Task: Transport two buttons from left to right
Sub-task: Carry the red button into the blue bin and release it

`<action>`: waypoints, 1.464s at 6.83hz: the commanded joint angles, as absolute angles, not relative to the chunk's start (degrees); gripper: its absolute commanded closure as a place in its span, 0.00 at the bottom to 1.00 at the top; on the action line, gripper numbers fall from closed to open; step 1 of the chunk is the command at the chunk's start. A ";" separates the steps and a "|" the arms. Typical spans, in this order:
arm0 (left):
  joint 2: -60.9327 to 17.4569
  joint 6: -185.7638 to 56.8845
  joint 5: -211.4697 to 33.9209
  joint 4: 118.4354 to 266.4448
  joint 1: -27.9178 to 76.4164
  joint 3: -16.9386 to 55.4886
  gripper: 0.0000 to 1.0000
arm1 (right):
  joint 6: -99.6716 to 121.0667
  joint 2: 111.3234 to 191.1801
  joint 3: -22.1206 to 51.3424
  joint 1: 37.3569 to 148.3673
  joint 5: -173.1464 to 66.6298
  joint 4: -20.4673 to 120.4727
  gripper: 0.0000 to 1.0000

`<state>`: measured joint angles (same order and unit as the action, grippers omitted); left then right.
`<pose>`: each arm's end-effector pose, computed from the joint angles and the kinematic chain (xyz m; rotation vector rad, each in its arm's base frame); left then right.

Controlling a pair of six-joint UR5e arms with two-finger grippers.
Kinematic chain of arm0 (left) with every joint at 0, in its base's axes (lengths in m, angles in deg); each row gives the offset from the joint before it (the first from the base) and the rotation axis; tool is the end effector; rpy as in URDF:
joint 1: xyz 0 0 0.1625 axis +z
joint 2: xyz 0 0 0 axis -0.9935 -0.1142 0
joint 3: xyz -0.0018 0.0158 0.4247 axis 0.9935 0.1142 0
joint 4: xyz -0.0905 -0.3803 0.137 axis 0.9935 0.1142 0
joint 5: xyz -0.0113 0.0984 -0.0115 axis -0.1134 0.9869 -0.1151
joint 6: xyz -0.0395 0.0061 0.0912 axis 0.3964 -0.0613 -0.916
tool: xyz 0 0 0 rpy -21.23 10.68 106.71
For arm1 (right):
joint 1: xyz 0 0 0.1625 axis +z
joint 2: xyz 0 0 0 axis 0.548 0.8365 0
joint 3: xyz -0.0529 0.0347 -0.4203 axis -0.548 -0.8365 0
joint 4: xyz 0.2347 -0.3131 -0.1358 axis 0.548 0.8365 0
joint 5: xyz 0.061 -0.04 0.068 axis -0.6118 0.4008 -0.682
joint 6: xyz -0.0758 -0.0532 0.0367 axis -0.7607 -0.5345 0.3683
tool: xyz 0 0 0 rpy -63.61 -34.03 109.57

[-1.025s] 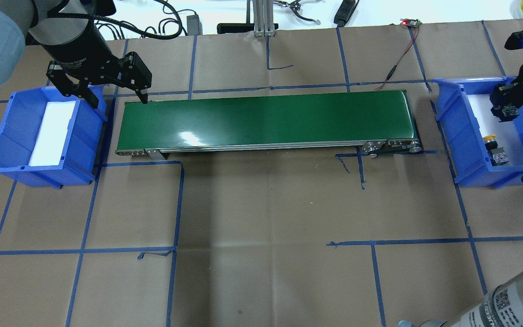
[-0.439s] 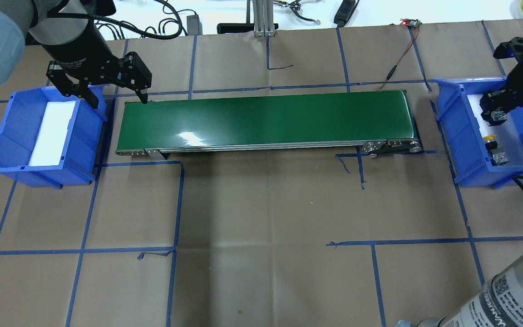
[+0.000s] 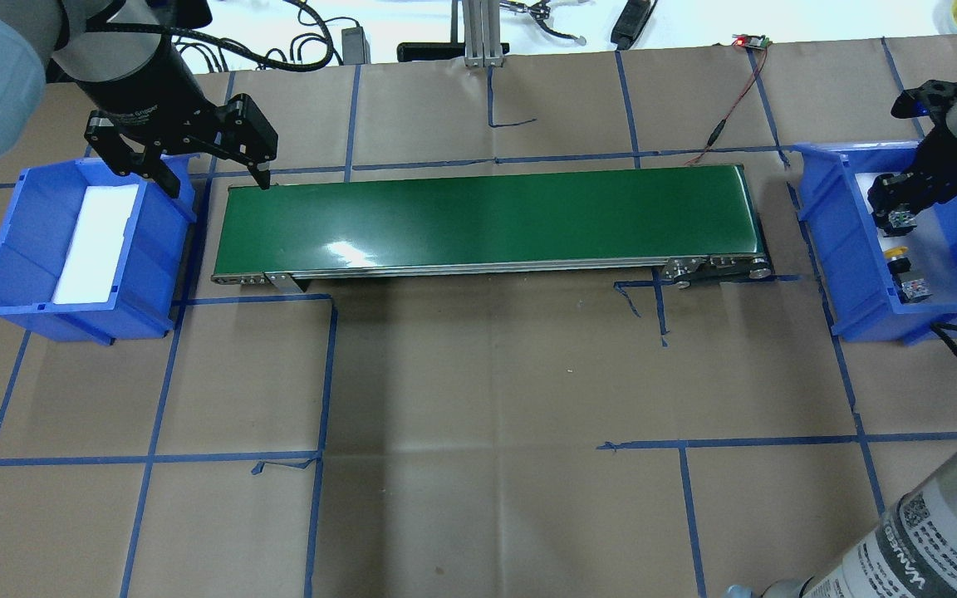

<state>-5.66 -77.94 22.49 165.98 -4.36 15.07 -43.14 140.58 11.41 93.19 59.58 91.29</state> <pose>-0.1139 -0.5225 0.4850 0.0938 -3.1355 -0.0028 -0.2102 -0.6303 0.2240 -0.1980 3.1077 0.0546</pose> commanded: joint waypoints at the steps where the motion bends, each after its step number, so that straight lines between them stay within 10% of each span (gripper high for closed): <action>1: -5.75 -77.94 22.50 165.98 -4.36 14.97 0.00 | -43.07 140.50 11.35 93.26 57.04 91.56 0.01; 10: -5.92 -78.03 22.50 165.98 -4.36 14.88 0.00 | -34.96 159.48 10.83 102.54 50.63 86.41 0.00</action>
